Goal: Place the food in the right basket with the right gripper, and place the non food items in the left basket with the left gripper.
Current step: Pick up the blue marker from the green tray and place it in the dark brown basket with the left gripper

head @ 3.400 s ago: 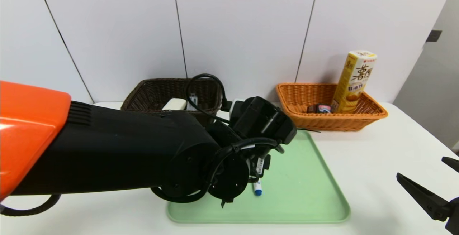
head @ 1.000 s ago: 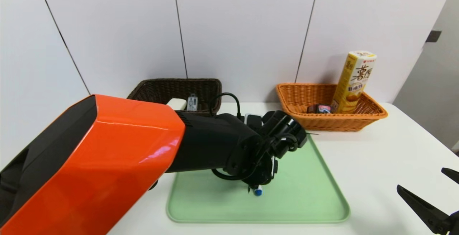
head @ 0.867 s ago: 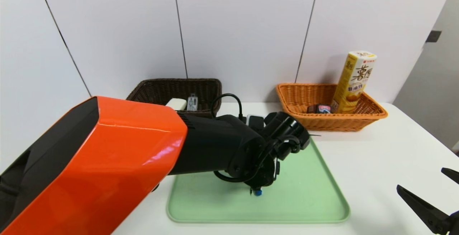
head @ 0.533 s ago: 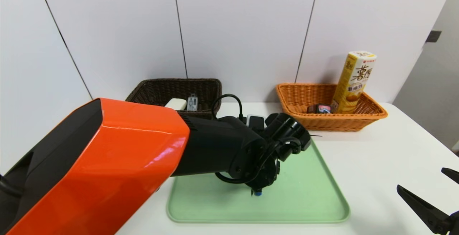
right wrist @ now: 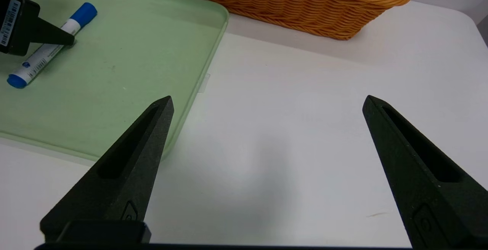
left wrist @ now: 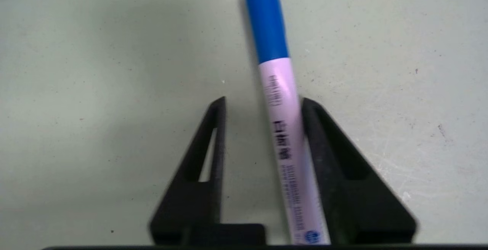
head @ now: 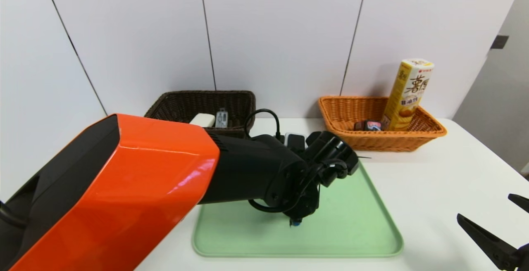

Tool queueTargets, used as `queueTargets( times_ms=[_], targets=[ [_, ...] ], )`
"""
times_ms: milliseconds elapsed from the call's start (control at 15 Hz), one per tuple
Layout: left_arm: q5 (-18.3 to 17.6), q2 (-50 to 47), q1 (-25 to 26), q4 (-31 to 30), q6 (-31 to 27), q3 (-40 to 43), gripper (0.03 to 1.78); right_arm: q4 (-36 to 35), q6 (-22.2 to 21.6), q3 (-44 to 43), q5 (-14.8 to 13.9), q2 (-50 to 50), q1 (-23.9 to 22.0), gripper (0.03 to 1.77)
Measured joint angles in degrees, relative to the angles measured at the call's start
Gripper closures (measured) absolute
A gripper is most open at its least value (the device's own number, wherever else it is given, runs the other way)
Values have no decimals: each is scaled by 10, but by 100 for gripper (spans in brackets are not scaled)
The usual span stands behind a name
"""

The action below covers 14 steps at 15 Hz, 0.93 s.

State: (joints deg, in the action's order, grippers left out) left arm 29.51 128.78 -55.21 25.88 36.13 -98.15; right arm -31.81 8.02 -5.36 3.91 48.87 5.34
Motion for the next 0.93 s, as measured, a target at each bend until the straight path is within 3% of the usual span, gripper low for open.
queueTargets(
  times_ms=[67,600,933],
  targets=[
    [0,0,0,0,0,0,163,0,0,0,0,0,0,9],
    [0,-10,1,3,-4,-1,163,0,0,1,0,-1,0,9],
    [47,-51,44,-5,-18,-7,163,0,0,-1,5,1,0,9]
  ],
)
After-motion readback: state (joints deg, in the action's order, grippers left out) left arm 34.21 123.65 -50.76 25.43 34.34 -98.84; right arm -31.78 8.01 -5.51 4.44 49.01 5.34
